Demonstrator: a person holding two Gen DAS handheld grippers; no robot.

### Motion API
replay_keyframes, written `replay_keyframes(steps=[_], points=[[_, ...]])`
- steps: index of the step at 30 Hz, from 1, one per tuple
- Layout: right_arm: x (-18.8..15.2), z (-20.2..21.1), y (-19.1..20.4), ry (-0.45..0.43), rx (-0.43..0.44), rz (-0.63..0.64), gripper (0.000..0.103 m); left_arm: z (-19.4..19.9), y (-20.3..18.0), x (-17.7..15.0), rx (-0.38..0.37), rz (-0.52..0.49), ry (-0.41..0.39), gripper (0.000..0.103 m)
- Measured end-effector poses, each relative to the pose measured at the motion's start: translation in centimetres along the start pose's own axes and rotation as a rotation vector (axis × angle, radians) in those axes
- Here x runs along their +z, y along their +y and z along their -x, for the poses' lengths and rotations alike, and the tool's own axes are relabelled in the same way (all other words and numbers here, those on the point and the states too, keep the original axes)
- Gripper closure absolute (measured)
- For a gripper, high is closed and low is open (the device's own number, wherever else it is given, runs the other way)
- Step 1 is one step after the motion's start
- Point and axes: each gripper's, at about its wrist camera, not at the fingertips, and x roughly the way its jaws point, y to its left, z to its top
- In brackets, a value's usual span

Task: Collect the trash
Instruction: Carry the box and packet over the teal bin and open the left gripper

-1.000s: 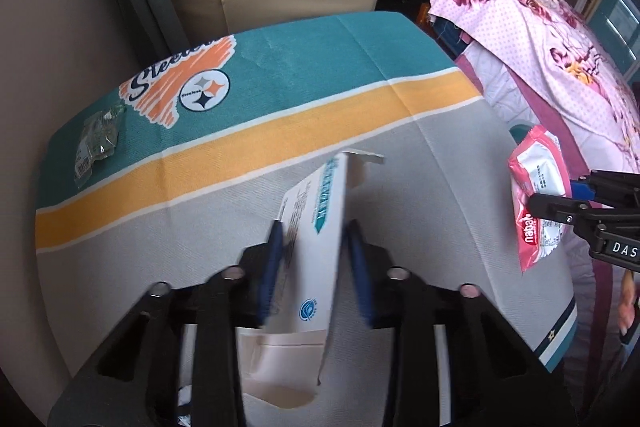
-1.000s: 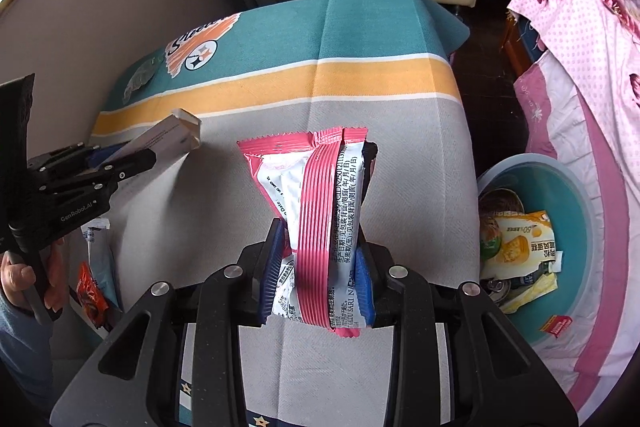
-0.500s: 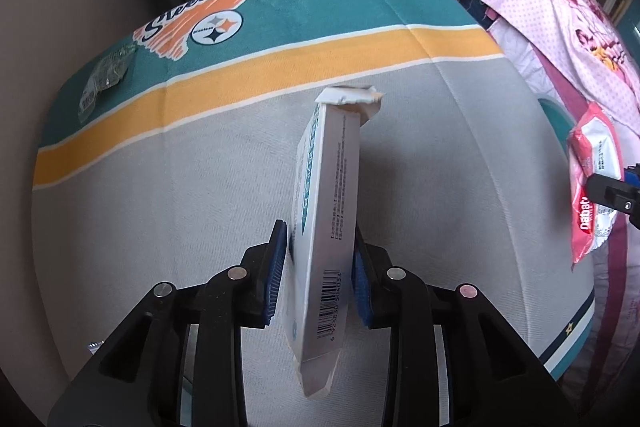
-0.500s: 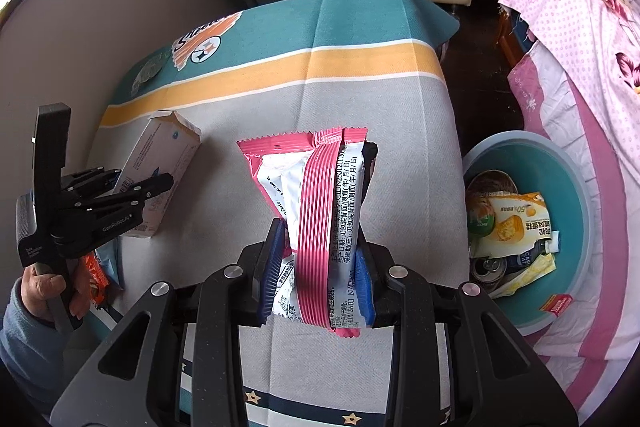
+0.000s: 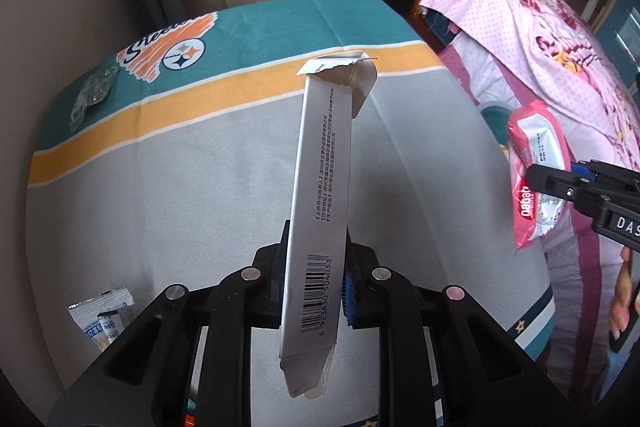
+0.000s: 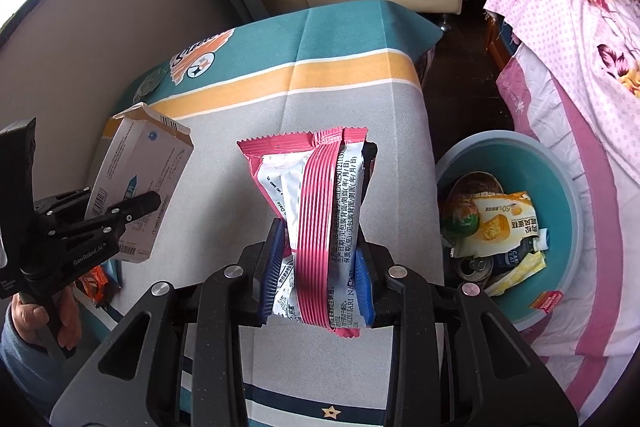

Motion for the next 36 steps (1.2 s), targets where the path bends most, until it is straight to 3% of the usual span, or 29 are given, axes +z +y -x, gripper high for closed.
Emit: replay_keyframes(steps=[14, 22, 36], points=[[-1.0, 7.6, -11.1, -0.153, -0.094, -0.140, 0.073, -0.2, -14.6, 3.7, -0.143, -0.107, -0.043, 0.082], [-1.8, 8.8, -15.7, -0.165, -0.145, -0.193, 0.073, -2.0, -21.6, 4.8, -0.204, -0.192, -0.025, 0.082], [-1.9, 7.9, -20.3, -0.123, -0.210, -0.247, 0.072, -5.7, -26.4, 5.4, -0.243, -0.260, 0.031, 0.082]])
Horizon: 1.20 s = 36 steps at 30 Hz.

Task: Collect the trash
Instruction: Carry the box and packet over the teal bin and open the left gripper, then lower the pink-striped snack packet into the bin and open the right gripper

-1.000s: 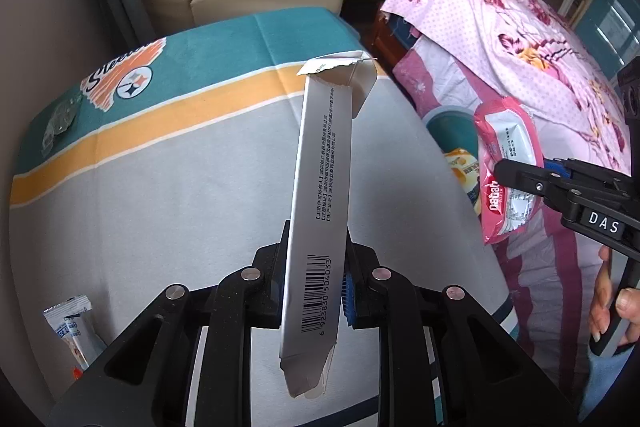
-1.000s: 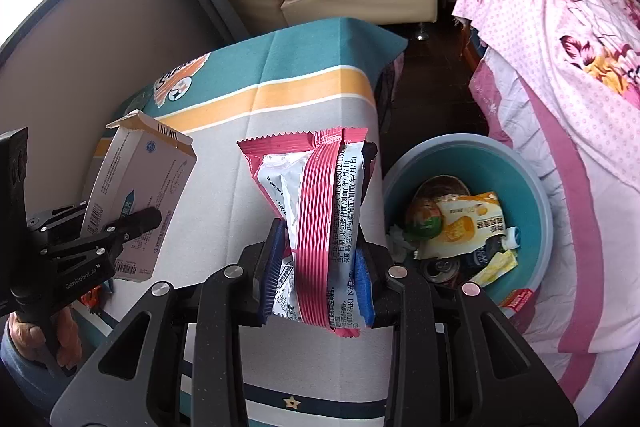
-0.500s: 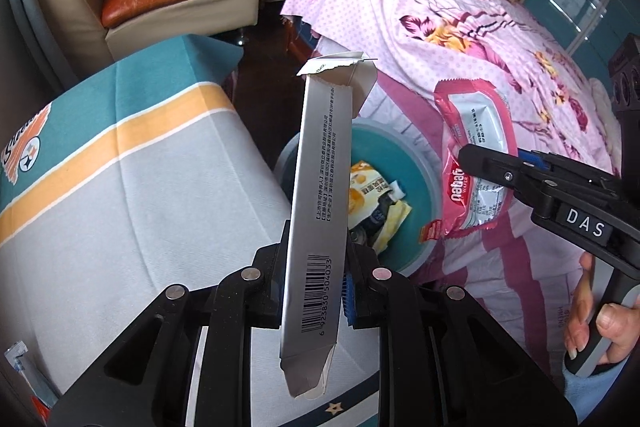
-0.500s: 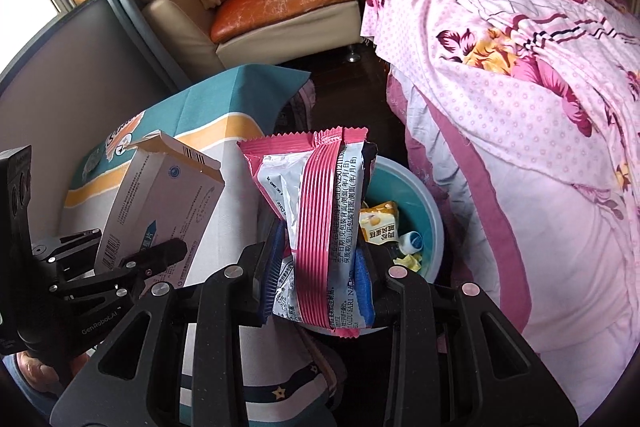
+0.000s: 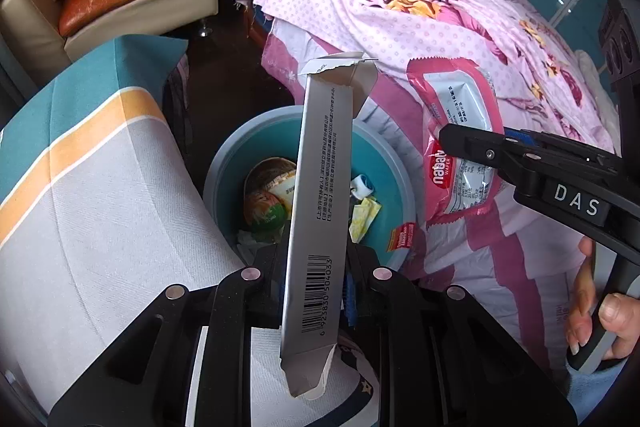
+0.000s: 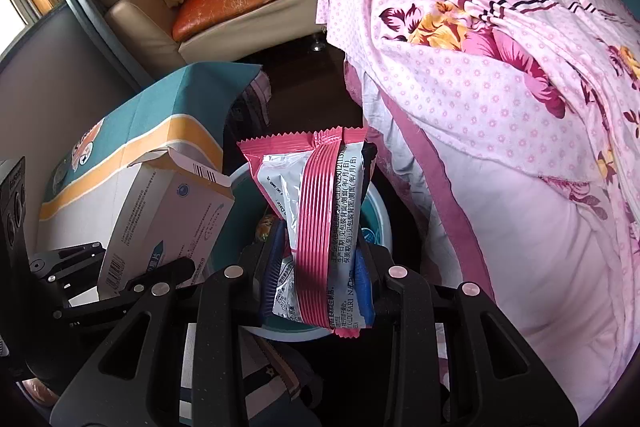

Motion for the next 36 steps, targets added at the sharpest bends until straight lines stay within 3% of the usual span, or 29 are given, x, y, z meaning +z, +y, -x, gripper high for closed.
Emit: replay_keyframes(steps=[10, 12, 14, 17, 23, 36], points=[[0.7, -1.1, 0.4, 0.021, -0.016, 0.008, 0.072, -1.3, 0.7, 0.5, -0.016, 0.009, 0.013, 0.079], [0.8, -1.2, 0.5, 0.022, -0.018, 0.008, 0.072, -1.4, 1.0, 0.6, -0.023, 0.018, 0.012, 0.070], [0.9, -1.3, 0.6, 0.024, -0.021, 0.009, 0.072, -1.2, 1.1, 0.7, -0.009, 0.020, -0.003, 0.035], [0.9, -1.4, 0.8, 0.030, -0.027, 0.010, 0.073, -0.6, 1.3, 0.6, 0.033, 0.015, -0.040, 0.020], [0.9, -1.9, 1.6, 0.044, -0.035, 0.024, 0.073, -0.4, 3.0, 0.1, 0.043, 0.048, -0.031, 0.013], [1.0, -3.7, 4.5, 0.086, -0.046, 0.068, 0.073, 1.3, 7.8, -1.5, 0.087, 0.130, -0.050, 0.011]])
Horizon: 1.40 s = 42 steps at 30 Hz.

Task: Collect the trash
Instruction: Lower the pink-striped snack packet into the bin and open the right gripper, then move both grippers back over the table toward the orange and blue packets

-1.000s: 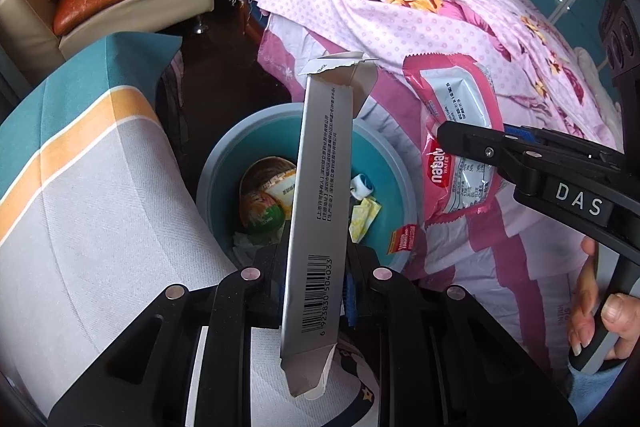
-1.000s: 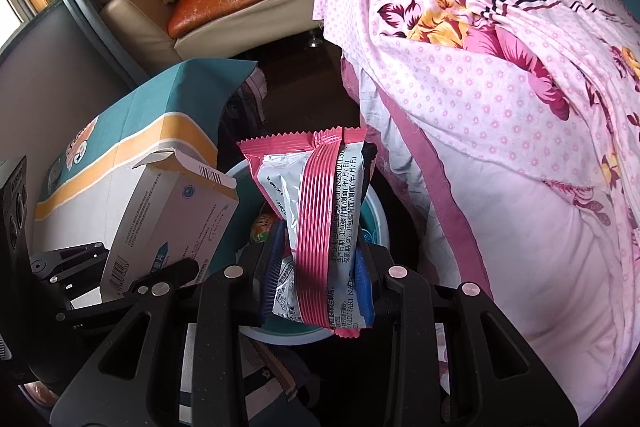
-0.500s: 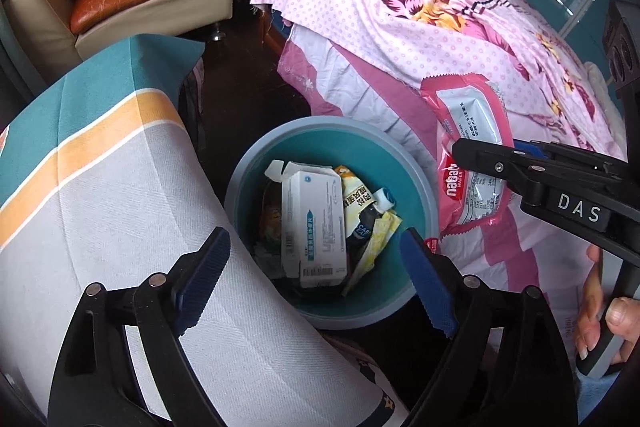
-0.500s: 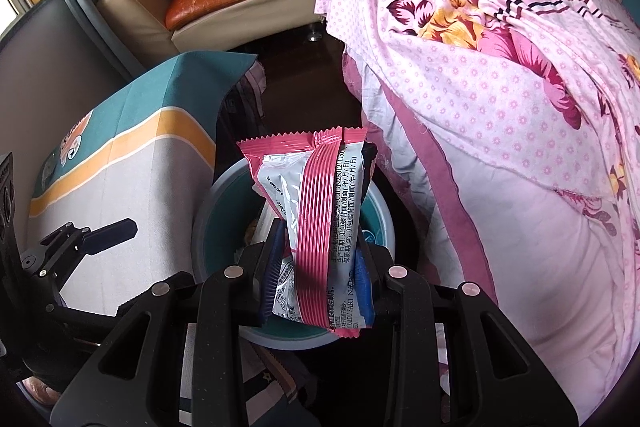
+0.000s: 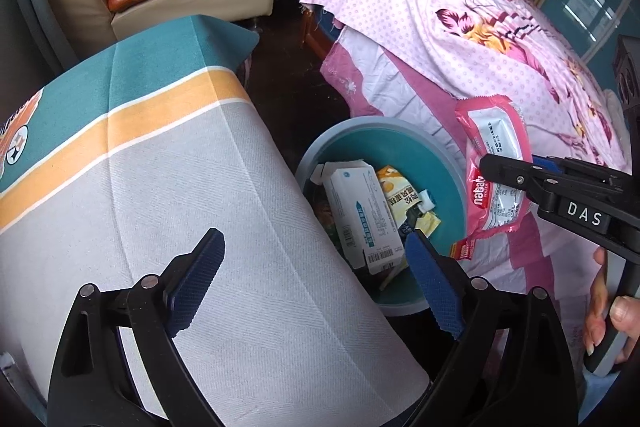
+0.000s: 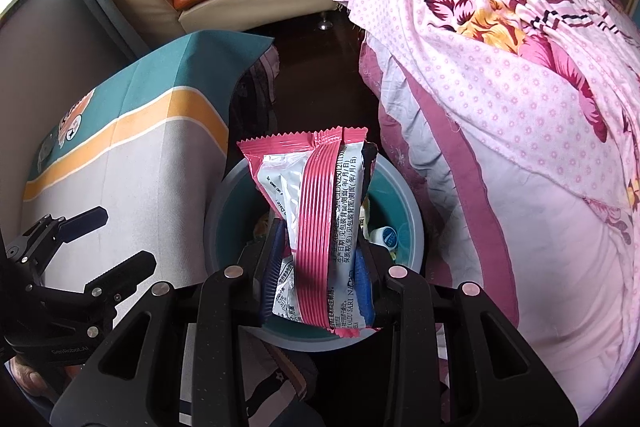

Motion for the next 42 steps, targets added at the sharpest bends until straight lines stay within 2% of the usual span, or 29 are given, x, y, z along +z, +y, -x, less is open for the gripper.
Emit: replay_keyframes(steps=[6, 8, 9, 11, 13, 17, 32, 42], points=[[-0.1, -1.1, 1.0, 0.032, -0.009, 0.006, 0.072, 0.3, 2.1, -0.5, 0.006, 0.034, -0.001, 0.011], [-0.1, -1.5, 1.3, 0.046, -0.009, 0.006, 0.068, 0.3, 2.8, -0.6, 0.002, 0.047, 0.000, 0.011], [-0.1, -1.6, 1.4, 0.051, -0.010, 0.007, 0.066, 0.4, 3.0, -0.7, 0.001, 0.053, 0.000, 0.011], [0.0, -1.8, 1.8, 0.055, -0.014, 0.006, 0.052, 0.5, 3.6, -0.9, -0.001, 0.063, 0.000, 0.011], [0.0, -1.7, 2.0, 0.053, -0.025, 0.007, 0.043, 0.5, 4.1, -1.0, -0.005, 0.073, 0.001, 0.011], [0.1, -1.4, 2.7, 0.056, -0.035, 0.010, 0.032, 0.8, 5.0, -1.4, -0.014, 0.091, 0.002, 0.011], [-1.4, 0.8, 8.4, 0.061, -0.050, 0.085, 0.028, 4.8, 9.4, -4.2, -0.024, 0.160, -0.047, 0.010], [-3.9, 1.6, 15.4, 0.083, -0.023, 0.192, 0.027, 9.0, 13.5, -9.0, 0.007, 0.193, -0.073, 0.010]])
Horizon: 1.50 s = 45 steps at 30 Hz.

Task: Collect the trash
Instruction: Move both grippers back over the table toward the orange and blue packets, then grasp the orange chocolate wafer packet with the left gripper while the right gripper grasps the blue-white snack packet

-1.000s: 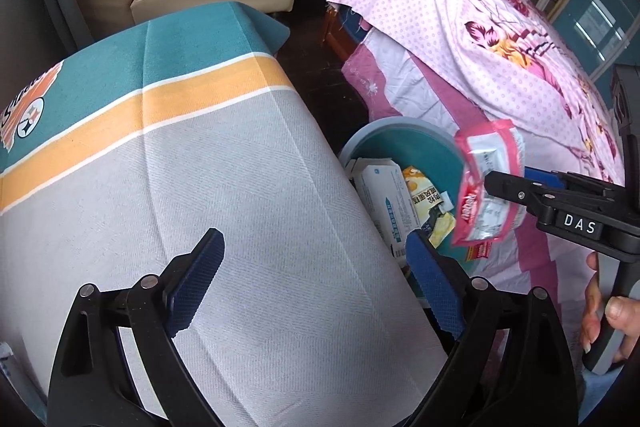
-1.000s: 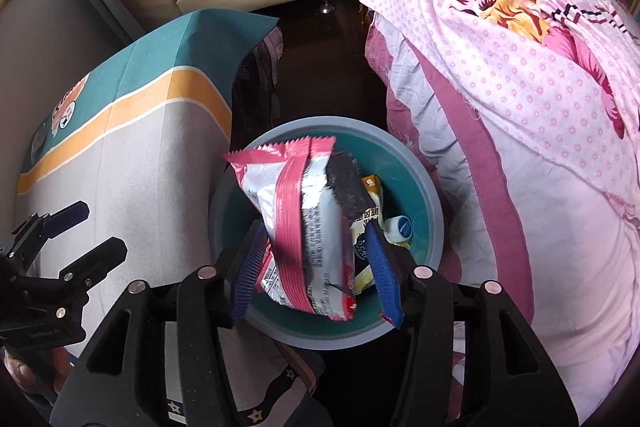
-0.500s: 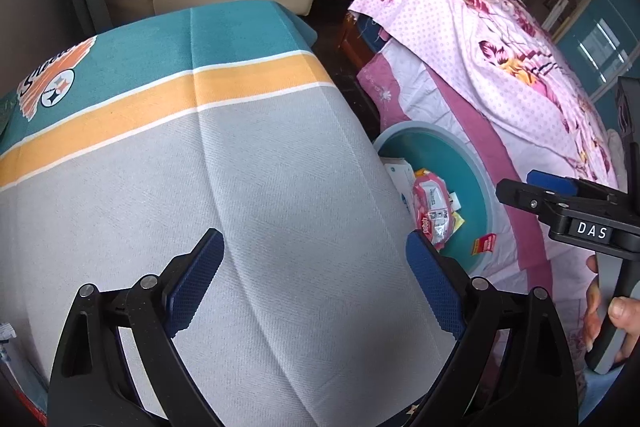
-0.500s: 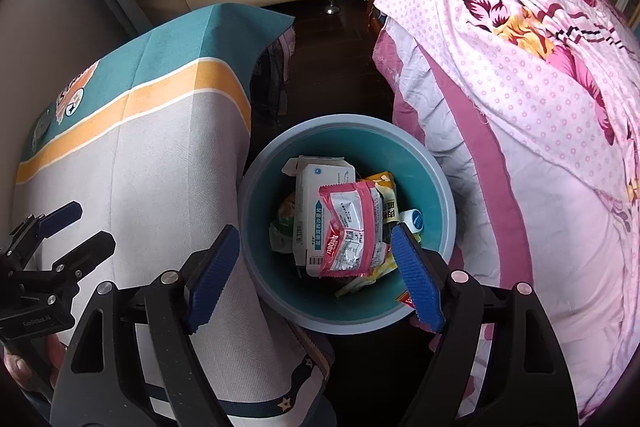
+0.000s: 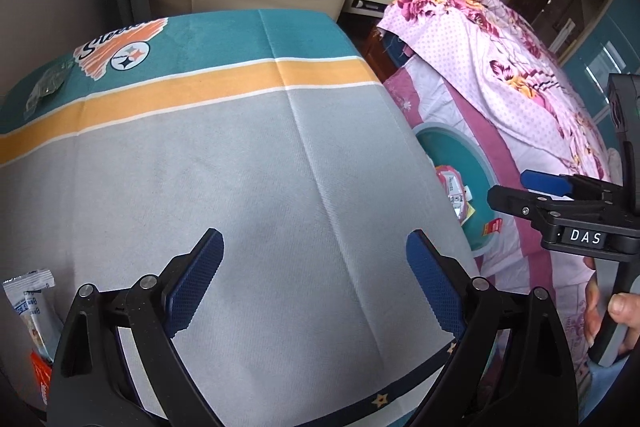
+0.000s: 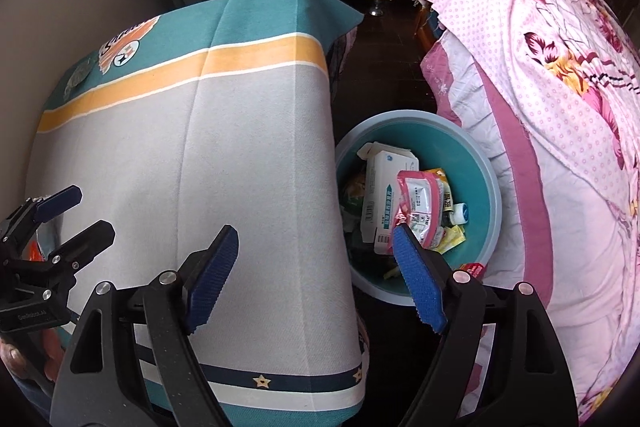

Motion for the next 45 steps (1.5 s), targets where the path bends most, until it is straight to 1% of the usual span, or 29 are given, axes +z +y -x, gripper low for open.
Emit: replay_keyframes(steps=[7, 14, 18, 22, 27, 31, 33, 37, 39, 40, 41, 42, 43, 44, 45], points=[[-1.3, 0.1, 6.8, 0.022, 0.031, 0.111, 0.027, 3.6, 4.8, -3.7, 0.058, -0.001, 0.002, 0.010], [-2.6, 0.1, 13.7, 0.053, 0.063, 0.218, 0.027, 7.4, 9.2, -7.0, 0.110, -0.013, -0.013, 0.010], [-3.2, 0.0, 17.6, 0.071, 0.088, 0.283, 0.027, 8.9, 11.7, -9.1, 0.138, -0.009, -0.001, 0.010], [-3.8, -0.3, 21.0, 0.088, 0.110, 0.334, 0.027, 9.7, 14.1, -11.3, 0.160, -0.005, 0.028, 0.010], [-4.4, -1.1, 24.0, 0.113, 0.119, 0.371, 0.027, 10.2, 16.6, -13.7, 0.131, 0.008, 0.060, 0.010], [-4.8, -1.6, 25.9, 0.132, 0.138, 0.385, 0.027, 9.4, 18.1, -15.4, 0.127, 0.006, 0.098, 0.010], [-4.9, -1.8, 26.7, 0.138, 0.140, 0.393, 0.027, 8.7, 18.8, -15.9, 0.126, 0.022, 0.115, 0.010], [-4.9, -2.1, 28.2, 0.150, 0.163, 0.399, 0.028, 8.2, 19.8, -16.2, 0.093, 0.055, 0.108, 0.010], [-4.8, -2.3, 29.2, 0.154, 0.172, 0.409, 0.028, 8.2, 20.2, -16.3, 0.089, 0.060, 0.096, 0.011], [-4.7, -2.4, 29.7, 0.153, 0.174, 0.417, 0.031, 8.3, 20.3, -16.3, 0.088, 0.060, 0.086, 0.018], [-4.6, -2.4, 30.4, 0.154, 0.177, 0.427, 0.034, 8.3, 20.5, -16.4, 0.080, 0.059, 0.086, 0.029], [-4.5, -2.5, 31.0, 0.156, 0.183, 0.436, 0.036, 8.4, 20.7, -16.5, 0.065, 0.062, 0.089, 0.031], [-4.5, -2.6, 31.6, 0.157, 0.188, 0.444, 0.040, 8.6, 20.9, -16.5, 0.061, 0.066, 0.083, 0.032], [-4.4, -2.7, 32.2, 0.159, 0.192, 0.451, 0.044, 8.8, 21.2, -16.5, 0.071, 0.066, 0.072, 0.033], [-4.2, -2.8, 32.7, 0.158, 0.196, 0.456, 0.046, 9.1, 21.5, -16.5, 0.079, 0.068, 0.063, 0.034]])
